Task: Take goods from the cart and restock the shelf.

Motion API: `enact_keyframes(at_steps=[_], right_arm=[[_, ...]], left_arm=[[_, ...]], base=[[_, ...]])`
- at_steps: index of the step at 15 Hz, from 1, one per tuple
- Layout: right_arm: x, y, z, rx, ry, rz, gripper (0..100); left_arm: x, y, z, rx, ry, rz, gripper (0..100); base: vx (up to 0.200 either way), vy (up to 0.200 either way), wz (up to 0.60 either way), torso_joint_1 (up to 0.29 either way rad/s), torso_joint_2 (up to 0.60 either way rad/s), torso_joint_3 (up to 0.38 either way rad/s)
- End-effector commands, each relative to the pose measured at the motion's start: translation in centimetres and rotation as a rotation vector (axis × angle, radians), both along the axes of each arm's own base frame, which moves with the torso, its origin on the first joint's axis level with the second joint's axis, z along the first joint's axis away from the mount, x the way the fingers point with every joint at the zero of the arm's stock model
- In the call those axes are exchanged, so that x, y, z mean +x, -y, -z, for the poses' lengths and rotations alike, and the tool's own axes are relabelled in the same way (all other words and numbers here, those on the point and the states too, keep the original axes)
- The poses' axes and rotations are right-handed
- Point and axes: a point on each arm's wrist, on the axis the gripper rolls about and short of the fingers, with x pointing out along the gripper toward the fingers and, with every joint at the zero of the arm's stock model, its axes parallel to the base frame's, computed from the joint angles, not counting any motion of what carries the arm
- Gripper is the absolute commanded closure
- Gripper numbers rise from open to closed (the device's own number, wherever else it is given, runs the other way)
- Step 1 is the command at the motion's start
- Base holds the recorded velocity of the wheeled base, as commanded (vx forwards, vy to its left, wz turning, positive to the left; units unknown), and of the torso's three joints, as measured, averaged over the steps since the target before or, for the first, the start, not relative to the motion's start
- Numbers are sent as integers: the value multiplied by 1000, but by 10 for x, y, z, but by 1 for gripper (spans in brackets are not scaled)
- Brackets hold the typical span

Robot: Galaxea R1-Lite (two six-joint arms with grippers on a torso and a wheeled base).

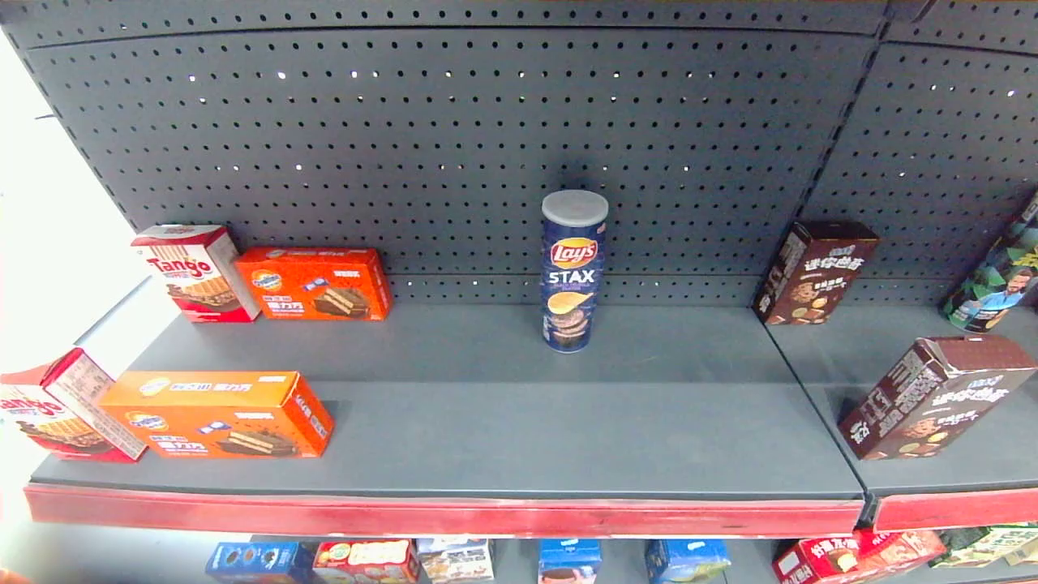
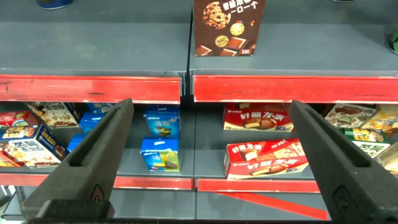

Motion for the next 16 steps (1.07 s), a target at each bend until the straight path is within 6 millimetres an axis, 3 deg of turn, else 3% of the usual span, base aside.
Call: enact_keyframes(at_steps=[1,16], right_arm=[[0,0,0,0,-2,0,0],[0,0,0,0,0,0,0]], left_arm=[[0,0,0,0,-1,0,0],[0,0,0,-11,-3,0,0]], base=[[0,0,0,0,0,0],[0,0,0,0,0,0]])
